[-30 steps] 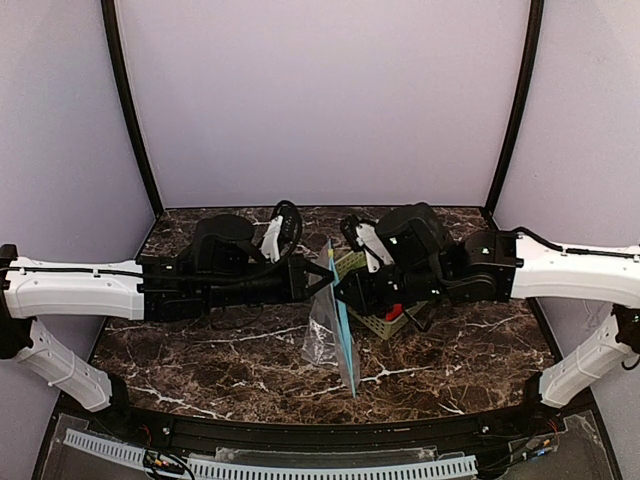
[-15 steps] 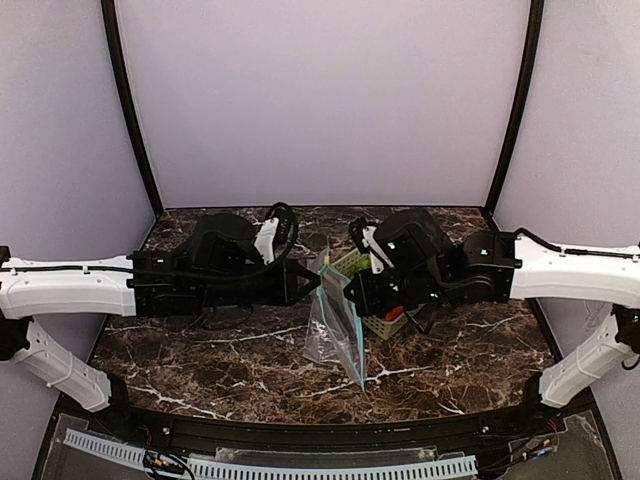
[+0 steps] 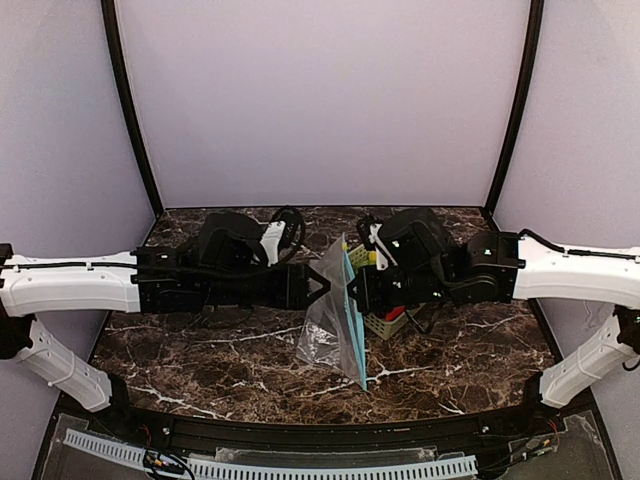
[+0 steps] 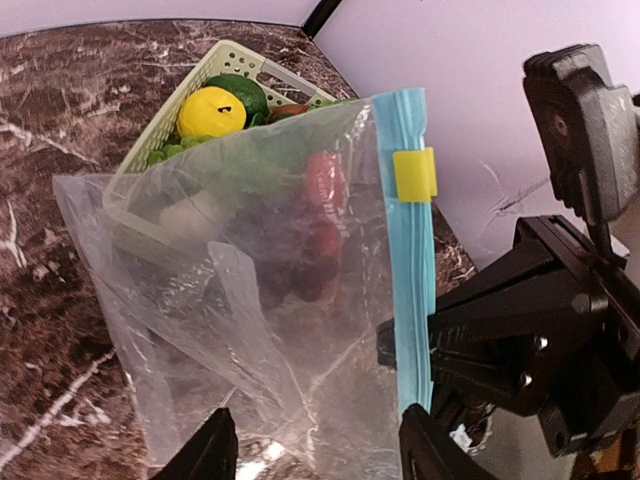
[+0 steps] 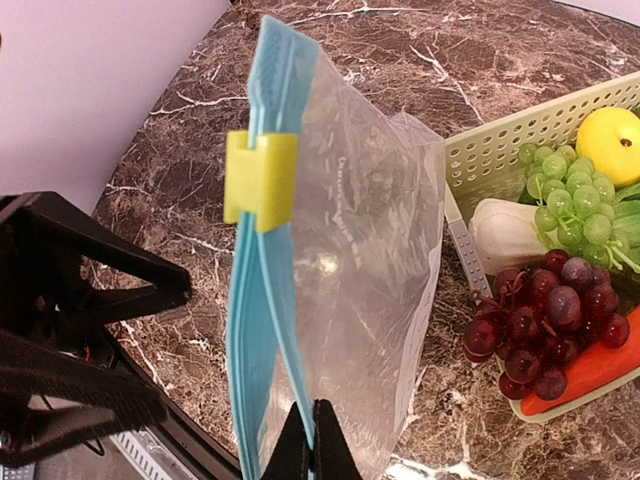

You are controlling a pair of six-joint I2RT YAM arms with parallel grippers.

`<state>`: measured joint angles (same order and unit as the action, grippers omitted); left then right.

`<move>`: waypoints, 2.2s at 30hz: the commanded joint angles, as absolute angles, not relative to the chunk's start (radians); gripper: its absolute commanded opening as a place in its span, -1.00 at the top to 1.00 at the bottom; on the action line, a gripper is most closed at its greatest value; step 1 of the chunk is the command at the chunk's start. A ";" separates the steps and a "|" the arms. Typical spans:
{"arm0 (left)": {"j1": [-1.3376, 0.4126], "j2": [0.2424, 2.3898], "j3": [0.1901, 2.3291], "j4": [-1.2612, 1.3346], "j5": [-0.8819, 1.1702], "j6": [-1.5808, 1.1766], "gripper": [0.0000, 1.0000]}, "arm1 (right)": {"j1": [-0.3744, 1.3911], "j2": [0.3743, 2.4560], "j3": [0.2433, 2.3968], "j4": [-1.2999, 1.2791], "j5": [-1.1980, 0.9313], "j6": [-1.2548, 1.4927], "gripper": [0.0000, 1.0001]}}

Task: Place the food in the zip-top bag and seal the zipper
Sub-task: Pass from the right arm to the left

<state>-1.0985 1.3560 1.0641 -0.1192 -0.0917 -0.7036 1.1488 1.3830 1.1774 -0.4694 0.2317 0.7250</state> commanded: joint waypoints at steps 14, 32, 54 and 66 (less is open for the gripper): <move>-1.271 1.439 1.095 -0.081 -0.207 -0.773 -0.85 | 1.143 1.411 1.195 -0.411 0.211 0.764 1.00; -1.277 1.488 1.109 -0.152 -0.288 -0.844 -0.31 | 1.143 1.377 1.163 -0.401 0.215 0.782 1.00; -1.254 1.470 1.104 -0.300 -0.406 -0.848 0.10 | 1.143 1.359 1.125 -0.408 0.215 0.801 1.00; -1.203 1.458 1.082 -0.251 -0.354 -0.820 0.56 | 1.143 1.380 1.134 -0.418 0.226 0.796 1.00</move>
